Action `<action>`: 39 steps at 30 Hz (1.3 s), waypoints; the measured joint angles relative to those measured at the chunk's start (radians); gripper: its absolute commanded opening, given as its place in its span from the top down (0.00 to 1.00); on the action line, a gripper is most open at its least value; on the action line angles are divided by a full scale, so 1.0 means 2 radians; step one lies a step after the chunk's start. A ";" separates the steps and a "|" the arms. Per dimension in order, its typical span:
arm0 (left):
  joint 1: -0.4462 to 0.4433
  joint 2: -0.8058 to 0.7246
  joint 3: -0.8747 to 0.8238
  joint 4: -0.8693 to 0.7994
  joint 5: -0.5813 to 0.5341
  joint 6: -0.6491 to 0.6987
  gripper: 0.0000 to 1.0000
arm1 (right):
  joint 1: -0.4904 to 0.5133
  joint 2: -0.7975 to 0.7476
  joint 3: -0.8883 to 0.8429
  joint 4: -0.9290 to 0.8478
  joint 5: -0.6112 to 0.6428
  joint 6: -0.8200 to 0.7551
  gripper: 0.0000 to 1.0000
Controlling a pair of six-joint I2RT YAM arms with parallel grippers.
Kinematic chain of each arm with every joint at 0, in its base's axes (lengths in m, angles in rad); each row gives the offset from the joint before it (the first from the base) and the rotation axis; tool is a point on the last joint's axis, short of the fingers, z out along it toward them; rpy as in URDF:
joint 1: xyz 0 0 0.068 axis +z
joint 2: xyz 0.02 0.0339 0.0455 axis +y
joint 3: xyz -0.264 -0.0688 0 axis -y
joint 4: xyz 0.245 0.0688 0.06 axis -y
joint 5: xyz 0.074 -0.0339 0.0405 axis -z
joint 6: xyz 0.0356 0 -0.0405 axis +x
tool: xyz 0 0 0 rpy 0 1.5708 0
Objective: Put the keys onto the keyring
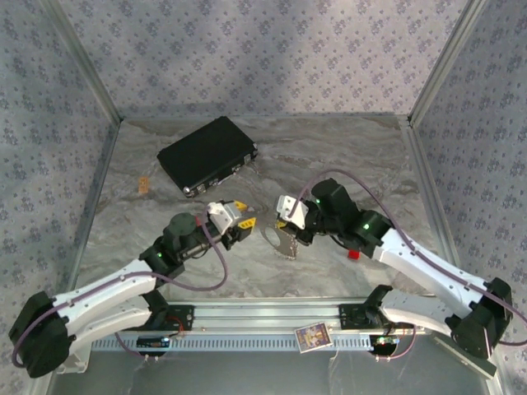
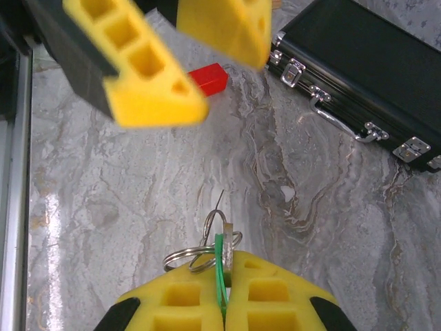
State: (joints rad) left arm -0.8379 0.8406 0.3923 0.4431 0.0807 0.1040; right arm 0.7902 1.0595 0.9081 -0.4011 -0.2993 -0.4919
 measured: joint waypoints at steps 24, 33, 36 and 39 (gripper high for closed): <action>0.160 -0.194 -0.023 -0.209 -0.314 -0.223 0.24 | 0.025 0.219 0.067 0.116 0.000 0.056 1.00; 0.161 -0.163 -0.022 -0.212 -0.301 -0.225 0.27 | -0.037 0.225 0.004 0.078 0.092 0.011 1.00; 0.162 -0.150 -0.020 -0.212 -0.301 -0.227 0.27 | -0.041 0.233 0.002 0.057 0.132 -0.013 1.00; 0.164 -0.140 -0.015 -0.212 -0.301 -0.227 0.27 | -0.041 0.241 0.002 0.038 0.169 -0.034 1.00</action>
State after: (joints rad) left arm -0.5102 0.5606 0.3618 0.0189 -0.5205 -0.3500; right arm 0.7090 1.5425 0.9115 -0.3252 0.0391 -0.5591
